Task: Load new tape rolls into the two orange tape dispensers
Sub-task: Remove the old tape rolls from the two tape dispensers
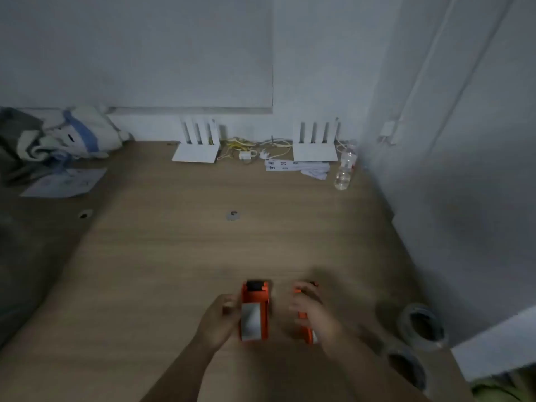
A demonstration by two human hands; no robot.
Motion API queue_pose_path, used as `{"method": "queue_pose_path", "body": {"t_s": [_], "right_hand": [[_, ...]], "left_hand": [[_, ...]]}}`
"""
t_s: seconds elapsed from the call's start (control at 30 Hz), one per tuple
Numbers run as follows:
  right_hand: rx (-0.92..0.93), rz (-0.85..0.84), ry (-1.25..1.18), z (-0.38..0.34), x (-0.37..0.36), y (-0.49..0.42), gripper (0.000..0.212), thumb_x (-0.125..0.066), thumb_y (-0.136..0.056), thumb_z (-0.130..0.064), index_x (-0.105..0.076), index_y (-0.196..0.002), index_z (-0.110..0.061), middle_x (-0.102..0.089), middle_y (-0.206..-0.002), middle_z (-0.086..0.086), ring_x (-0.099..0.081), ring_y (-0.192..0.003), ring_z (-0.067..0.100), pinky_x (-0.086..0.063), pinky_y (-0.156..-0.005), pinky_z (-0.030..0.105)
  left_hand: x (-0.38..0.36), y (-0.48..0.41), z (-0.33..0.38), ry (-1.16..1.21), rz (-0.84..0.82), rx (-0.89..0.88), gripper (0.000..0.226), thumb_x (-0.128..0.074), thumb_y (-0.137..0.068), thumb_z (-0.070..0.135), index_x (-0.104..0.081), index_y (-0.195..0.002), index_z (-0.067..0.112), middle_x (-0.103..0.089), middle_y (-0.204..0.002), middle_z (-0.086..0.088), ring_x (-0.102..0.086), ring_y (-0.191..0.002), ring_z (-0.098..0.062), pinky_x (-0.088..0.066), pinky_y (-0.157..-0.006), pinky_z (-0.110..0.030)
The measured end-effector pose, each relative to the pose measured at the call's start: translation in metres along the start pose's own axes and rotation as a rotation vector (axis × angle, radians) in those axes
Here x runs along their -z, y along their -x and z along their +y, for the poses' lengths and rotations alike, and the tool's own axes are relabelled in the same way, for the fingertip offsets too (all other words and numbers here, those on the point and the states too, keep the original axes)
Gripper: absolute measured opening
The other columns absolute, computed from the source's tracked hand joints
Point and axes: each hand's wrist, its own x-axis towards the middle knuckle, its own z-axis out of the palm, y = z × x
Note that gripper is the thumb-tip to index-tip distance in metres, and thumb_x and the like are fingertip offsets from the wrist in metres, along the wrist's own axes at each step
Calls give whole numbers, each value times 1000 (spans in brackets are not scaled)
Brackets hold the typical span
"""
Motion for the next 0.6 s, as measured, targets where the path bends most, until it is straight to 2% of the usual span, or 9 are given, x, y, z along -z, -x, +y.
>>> {"method": "queue_pose_path", "body": {"t_s": [0.03,0.1,0.17,0.27,0.33,0.4,0.5,0.53,0.6], "right_hand": [[-3,20,-18,3,-6,-4,13,-63,-88,-21,-68,-88,-32,-74,-91,3,-68,-81,20,-49,-66,29],[-14,54,-24,9,-14,-7,11,-66,-88,-24,-72,-91,-32,-77,-89,4,-71,-77,18,-51,-66,29],[-22,91,-24,17,-23,-5,10,-67,-87,-25,-73,-93,-30,-76,-90,3,-71,-81,17,-52,-69,29],[-33,58,3,26,-39,-1,14,-62,-90,-24,-67,-103,-27,-71,-100,6,-66,-89,21,-49,-76,35],[-59,47,11,33,-45,-5,19,-58,-92,-22,-64,-109,-27,-70,-107,7,-66,-97,23,-50,-82,38],[-83,51,24,37,-50,-7,23,-55,-93,-21,-62,-114,-27,-68,-112,5,-64,-103,23,-50,-88,41],[-109,37,38,45,-53,-15,27,-53,-94,-23,-60,-120,-27,-67,-114,4,-64,-105,23,-50,-92,43],[-115,38,42,46,-52,-16,26,-53,-95,-23,-60,-120,-27,-67,-114,3,-64,-105,23,-50,-93,43],[-125,25,46,50,-48,-20,26,-52,-95,-22,-59,-120,-26,-67,-113,3,-65,-104,22,-50,-94,45]], "left_hand": [[0,-7,-8,29,-2,3,22,-68,-82,11,-58,-79,30,-65,-78,-3,-61,-74,-18,-47,-70,-27],[1,-15,-19,14,-4,47,15,-70,-71,33,-61,-82,25,-69,-82,-5,-65,-77,-22,-52,-75,-37],[-1,-34,-52,55,-56,100,42,-65,-59,51,-65,-88,21,-73,-88,-7,-69,-85,-25,-55,-82,-47],[-13,-70,-121,38,-191,137,52,-67,-63,60,-70,-93,18,-76,-94,-7,-72,-91,-26,-55,-84,-55],[-16,-74,-129,70,-244,155,58,-65,-65,65,-72,-97,17,-77,-97,-6,-71,-93,-25,-55,-86,-54],[-9,-56,-89,90,-240,152,49,-63,-73,52,-72,-98,11,-76,-97,-8,-71,-91,-23,-57,-84,-44],[-7,-47,-59,101,-219,179,24,-57,-91,14,-71,-93,-6,-69,-85,-13,-62,-79,-18,-47,-59,-18],[-8,-46,-55,129,-212,205,23,-57,-91,11,-70,-91,-8,-66,-81,-13,-60,-77,-18,-45,-55,-16],[-11,-45,-53,195,-194,242,25,-57,-88,15,-69,-87,-8,-62,-77,-13,-57,-76,-21,-45,-60,-24]]}}
